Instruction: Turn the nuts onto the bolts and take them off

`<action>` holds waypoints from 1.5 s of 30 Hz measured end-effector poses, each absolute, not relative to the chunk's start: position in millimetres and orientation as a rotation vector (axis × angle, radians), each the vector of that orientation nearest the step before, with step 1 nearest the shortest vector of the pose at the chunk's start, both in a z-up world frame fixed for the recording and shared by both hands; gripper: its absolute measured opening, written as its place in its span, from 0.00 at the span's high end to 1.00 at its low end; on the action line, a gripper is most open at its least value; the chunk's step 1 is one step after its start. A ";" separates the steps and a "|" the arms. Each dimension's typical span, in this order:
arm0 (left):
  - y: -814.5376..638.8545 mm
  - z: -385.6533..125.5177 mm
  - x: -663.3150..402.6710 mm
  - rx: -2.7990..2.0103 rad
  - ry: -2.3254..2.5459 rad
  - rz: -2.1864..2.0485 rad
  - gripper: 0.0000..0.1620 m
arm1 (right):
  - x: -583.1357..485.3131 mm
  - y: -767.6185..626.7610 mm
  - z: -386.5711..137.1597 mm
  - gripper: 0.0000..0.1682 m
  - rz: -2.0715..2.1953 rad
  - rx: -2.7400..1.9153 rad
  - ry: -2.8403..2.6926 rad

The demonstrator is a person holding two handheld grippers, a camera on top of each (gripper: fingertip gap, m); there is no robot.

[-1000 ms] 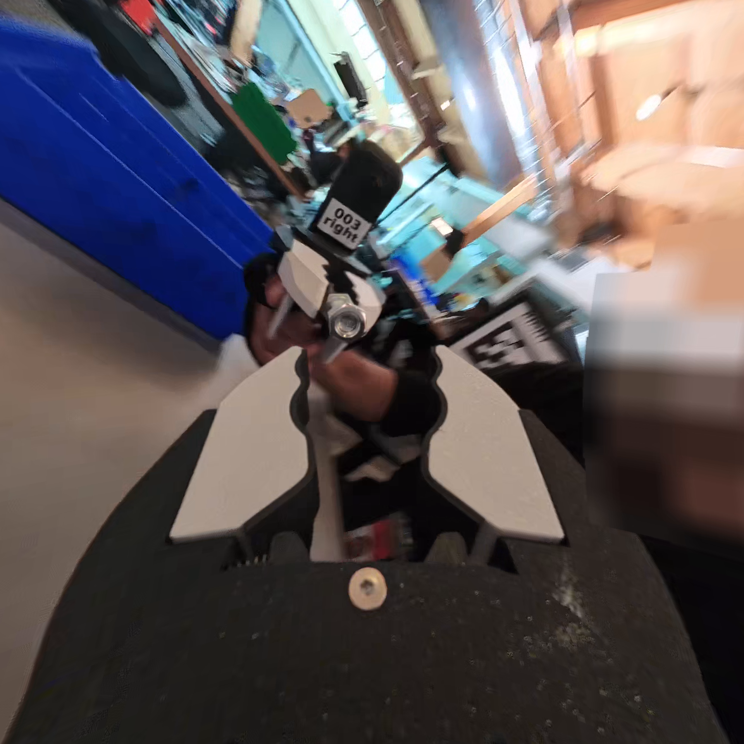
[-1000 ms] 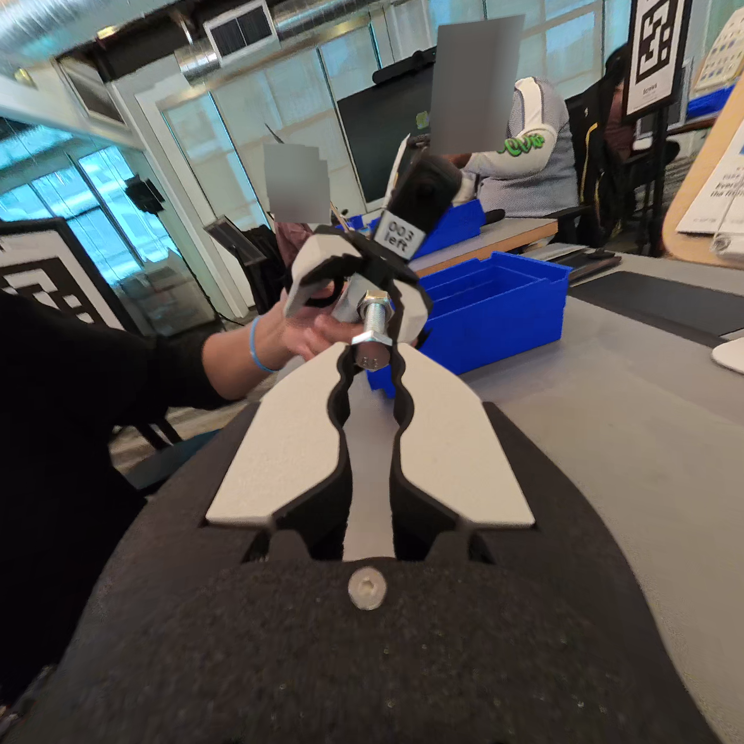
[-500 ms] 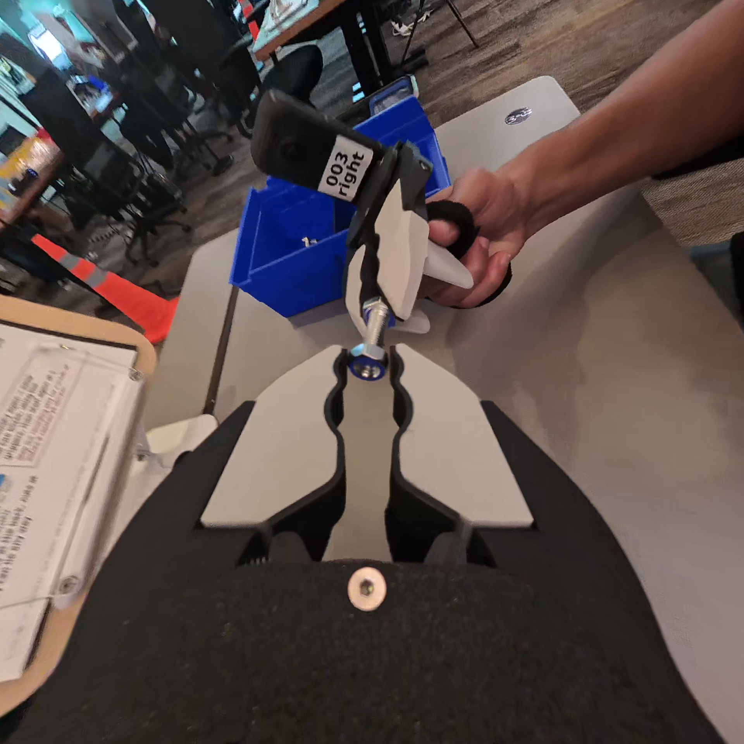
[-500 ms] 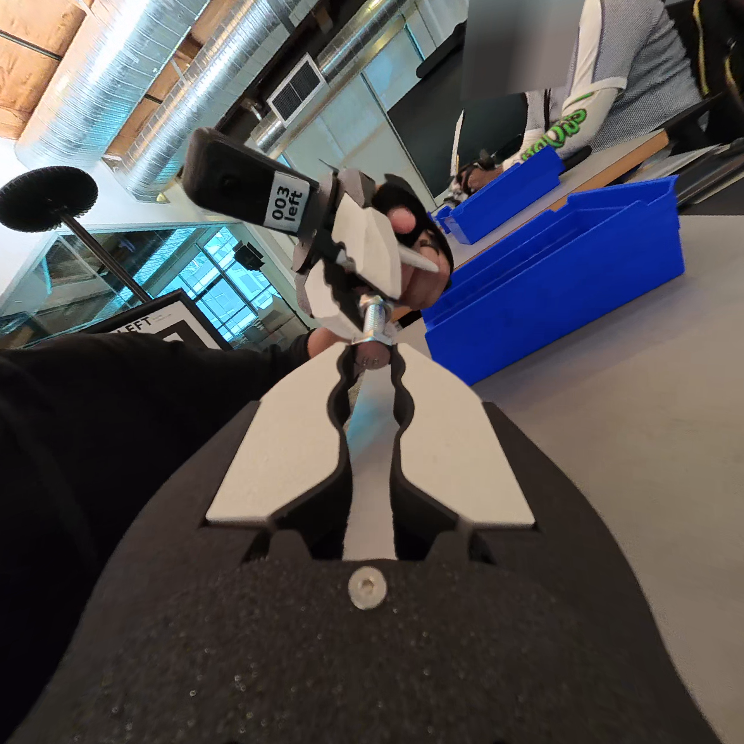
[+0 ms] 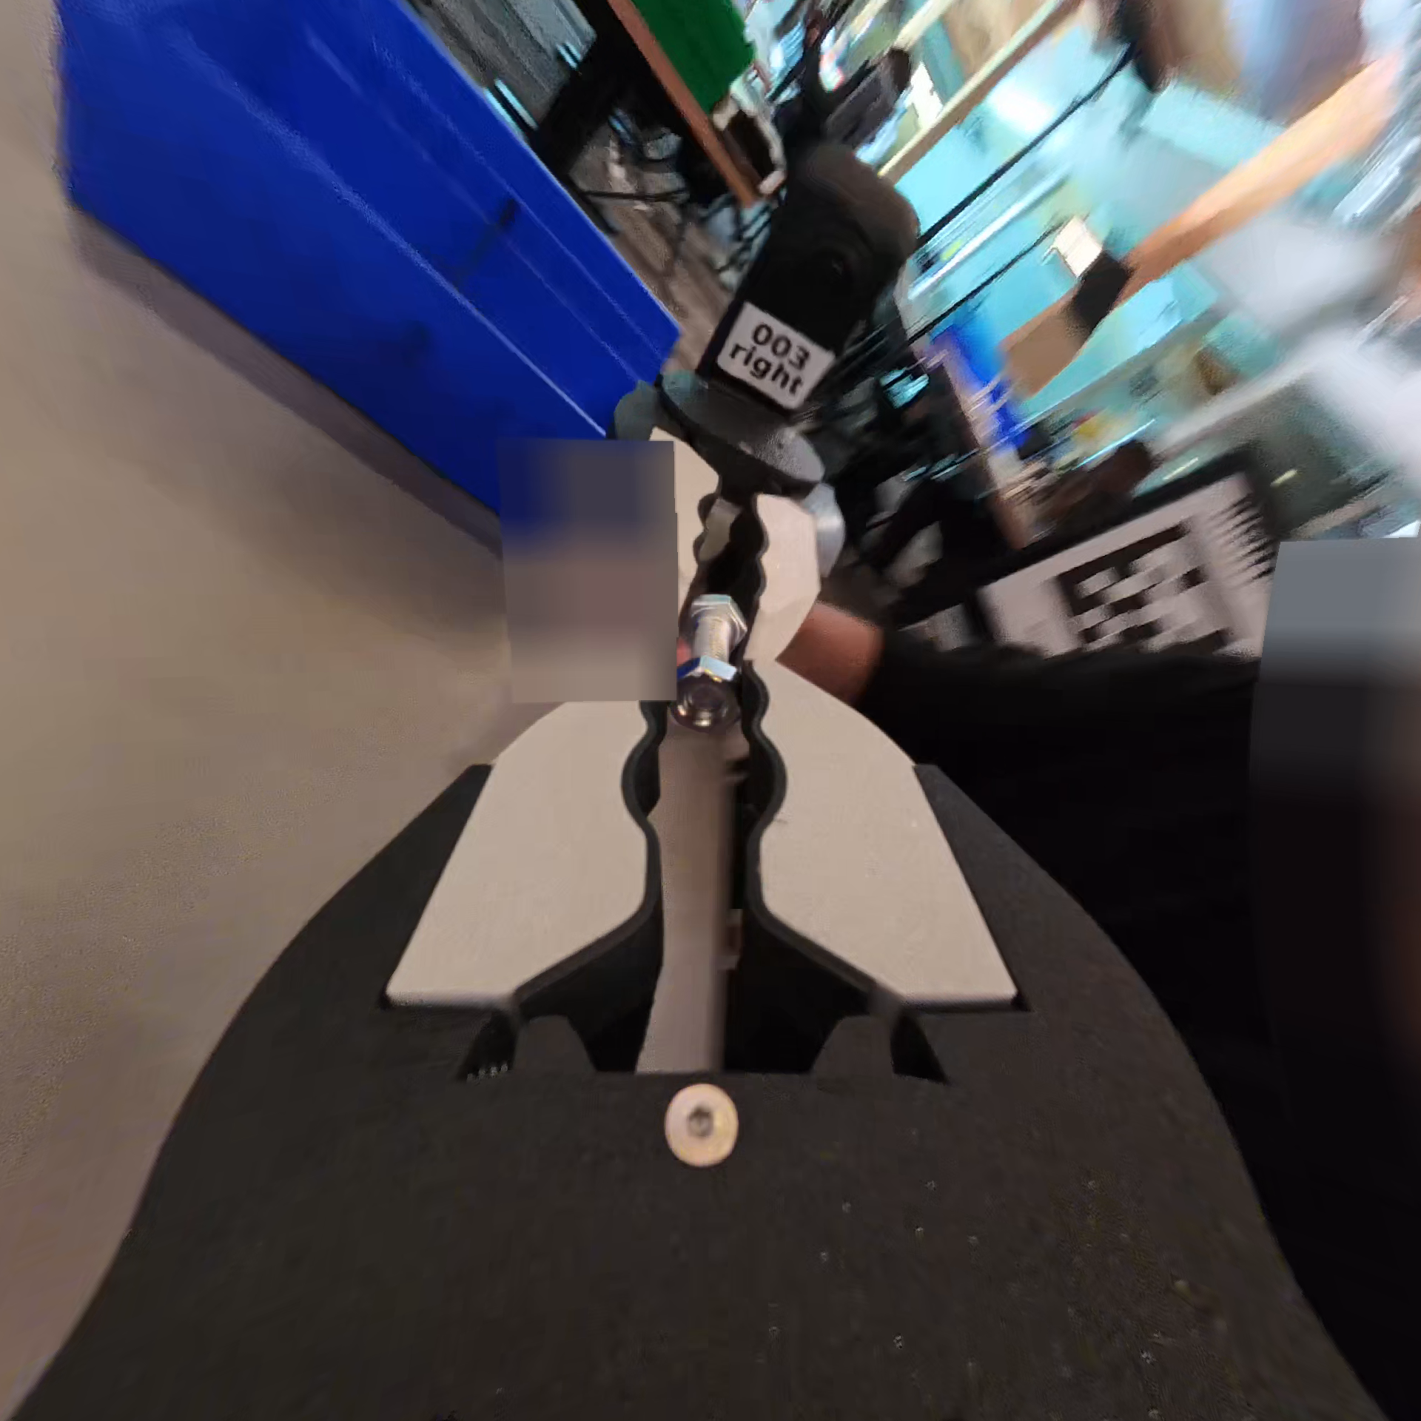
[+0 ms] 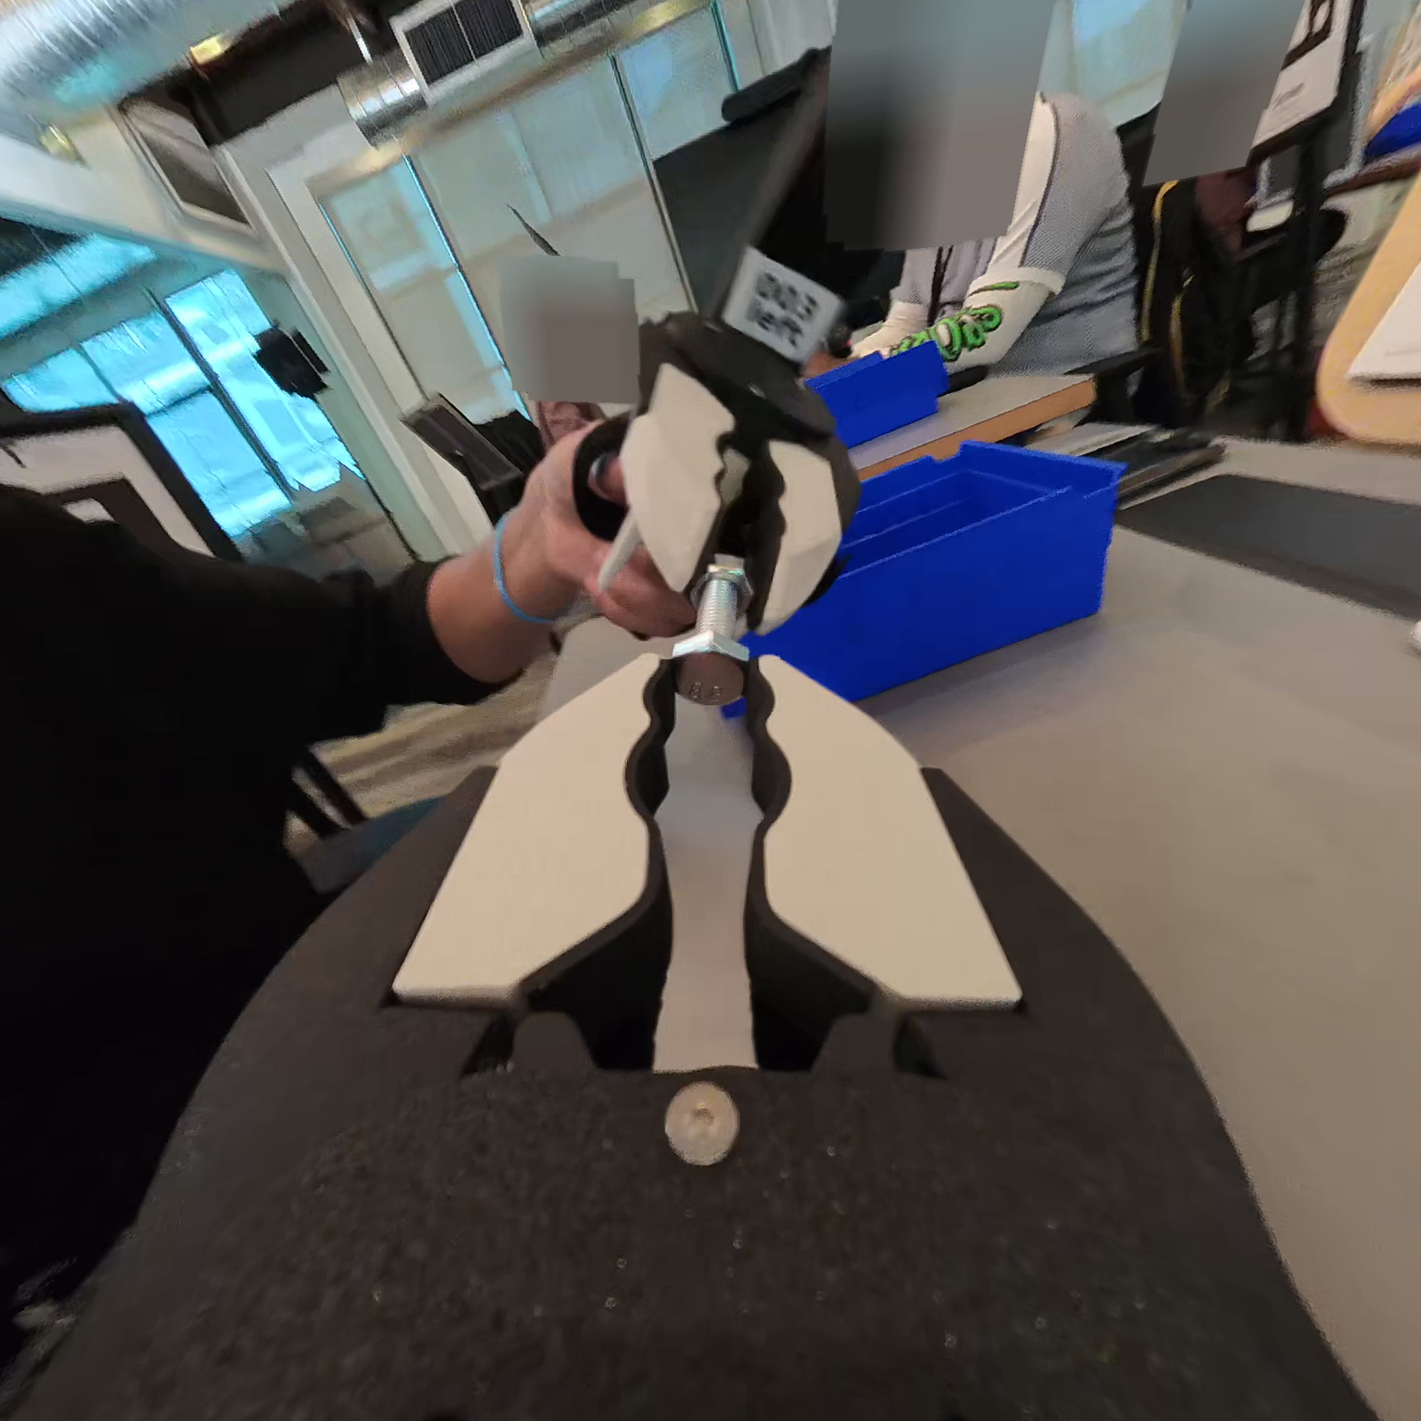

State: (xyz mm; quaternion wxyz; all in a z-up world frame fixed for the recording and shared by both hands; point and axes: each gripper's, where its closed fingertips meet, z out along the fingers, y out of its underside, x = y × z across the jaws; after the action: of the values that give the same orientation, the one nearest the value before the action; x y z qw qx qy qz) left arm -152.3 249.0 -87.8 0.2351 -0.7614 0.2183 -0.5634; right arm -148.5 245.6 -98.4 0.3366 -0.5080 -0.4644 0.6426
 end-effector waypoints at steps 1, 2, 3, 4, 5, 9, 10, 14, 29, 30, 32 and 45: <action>248.3 -86.9 -151.7 -2.108 0.482 -1.701 0.90 | -147.7 245.3 -98.5 0.90 1.627 -1.303 -1.224; 248.0 -87.0 -151.4 -2.114 0.395 -1.827 0.90 | -147.1 245.7 -98.6 0.90 1.595 -1.293 -1.233; 248.8 -87.8 -151.1 -2.108 0.342 -1.909 0.90 | -146.5 247.1 -98.7 0.90 1.567 -1.288 -1.237; 250.6 -88.9 -150.9 -2.094 0.315 -1.944 0.88 | -146.2 249.0 -99.4 0.90 1.547 -1.293 -1.237; 252.7 -90.0 -150.8 -2.087 0.289 -1.961 0.86 | -146.0 250.9 -100.3 0.90 1.552 -1.307 -1.233; 249.8 -71.7 -150.0 -1.898 0.400 -2.029 0.73 | -143.5 257.2 -94.2 0.90 1.704 -1.338 -1.141; 247.5 -69.5 -150.3 -1.867 0.469 -1.978 0.66 | -143.3 259.0 -95.0 0.90 1.732 -1.354 -1.126; 251.4 -86.4 -156.4 -1.820 0.815 -1.375 0.61 | -142.8 257.6 -94.2 0.90 1.947 -1.393 -1.059; 244.0 -102.4 -152.5 -1.487 1.448 -0.296 0.86 | -151.2 236.7 -101.3 0.90 2.232 -1.426 -1.071; 243.5 -102.7 -153.2 -1.484 1.452 -0.290 0.88 | -151.8 236.1 -101.9 0.90 2.225 -1.428 -1.078; 241.9 -102.8 -153.6 -1.519 1.431 -0.342 0.89 | -152.4 235.2 -101.8 0.90 2.214 -1.419 -1.086; 246.8 -85.9 -145.7 -1.992 0.246 -2.085 0.89 | -147.3 243.8 -98.7 0.90 1.583 -1.268 -1.238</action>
State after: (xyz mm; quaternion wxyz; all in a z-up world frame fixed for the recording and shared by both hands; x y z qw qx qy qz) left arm -145.7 246.8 -85.9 0.1234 -0.6832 0.0843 -0.7148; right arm -147.3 243.8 -98.7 0.3733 -0.4950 -0.4834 0.6180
